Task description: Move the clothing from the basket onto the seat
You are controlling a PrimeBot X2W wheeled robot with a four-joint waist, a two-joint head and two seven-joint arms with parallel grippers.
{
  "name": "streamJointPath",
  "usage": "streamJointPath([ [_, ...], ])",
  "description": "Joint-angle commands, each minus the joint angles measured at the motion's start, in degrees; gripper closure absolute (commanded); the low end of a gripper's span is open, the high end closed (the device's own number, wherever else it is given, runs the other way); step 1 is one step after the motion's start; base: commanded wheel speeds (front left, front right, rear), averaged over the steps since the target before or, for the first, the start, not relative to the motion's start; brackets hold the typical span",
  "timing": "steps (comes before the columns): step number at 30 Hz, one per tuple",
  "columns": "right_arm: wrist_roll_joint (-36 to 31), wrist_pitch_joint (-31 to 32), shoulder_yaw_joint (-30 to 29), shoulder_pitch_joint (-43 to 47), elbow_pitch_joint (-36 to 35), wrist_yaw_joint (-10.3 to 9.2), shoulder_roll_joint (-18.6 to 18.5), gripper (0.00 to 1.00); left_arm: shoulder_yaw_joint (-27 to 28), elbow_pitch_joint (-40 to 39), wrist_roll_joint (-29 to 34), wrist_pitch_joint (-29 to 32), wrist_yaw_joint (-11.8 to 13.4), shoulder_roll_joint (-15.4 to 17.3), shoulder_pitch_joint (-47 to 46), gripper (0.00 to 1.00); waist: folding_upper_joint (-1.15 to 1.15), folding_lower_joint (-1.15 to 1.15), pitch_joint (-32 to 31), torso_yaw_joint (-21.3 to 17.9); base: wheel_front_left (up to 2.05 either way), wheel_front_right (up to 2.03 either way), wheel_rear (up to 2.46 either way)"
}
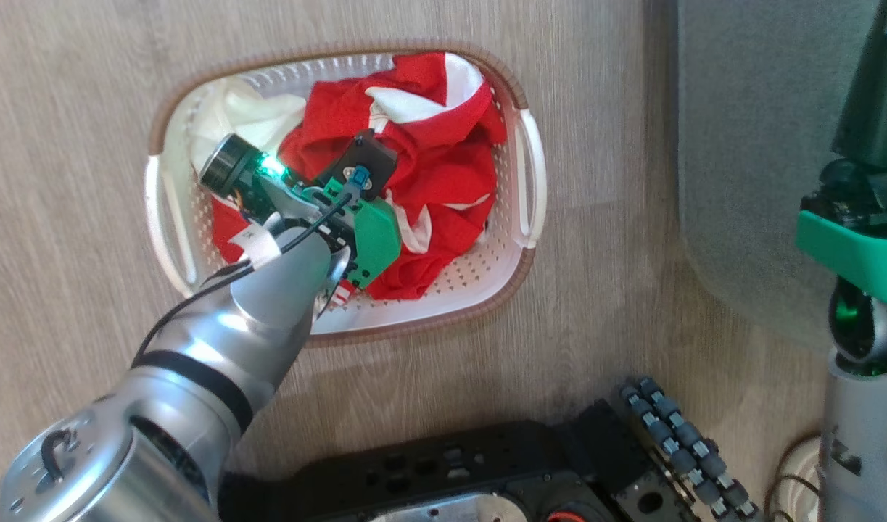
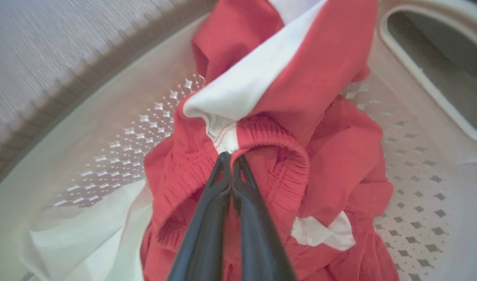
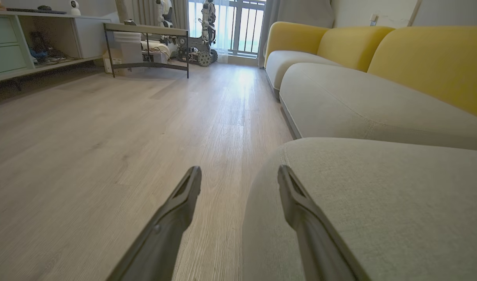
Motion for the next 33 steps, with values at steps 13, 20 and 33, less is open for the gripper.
streamJointPath([
  [13,-0.5,-0.3,3.2,2.7,6.3,-0.02,-0.6,0.00,3.9,-8.5,-6.4,-2.5,-1.1,0.5,8.0,1.00,0.00,0.00,-16.0,2.6,0.00,0.00,0.00],
  [20,-0.2,-0.3,5.3,6.2,11.3,-0.02,-0.6,0.00,9.6,-15.6,-5.9,-2.5,-1.8,1.9,13.9,1.00,0.00,0.00,-27.8,4.4,0.00,0.00,0.00],
  [33,-1.3,-0.3,6.4,15.2,19.3,-0.02,-0.6,0.00,16.3,-23.8,-4.8,-2.5,-4.4,3.8,20.1,1.00,0.00,0.00,-47.0,6.8,0.00,0.00,0.00],
])
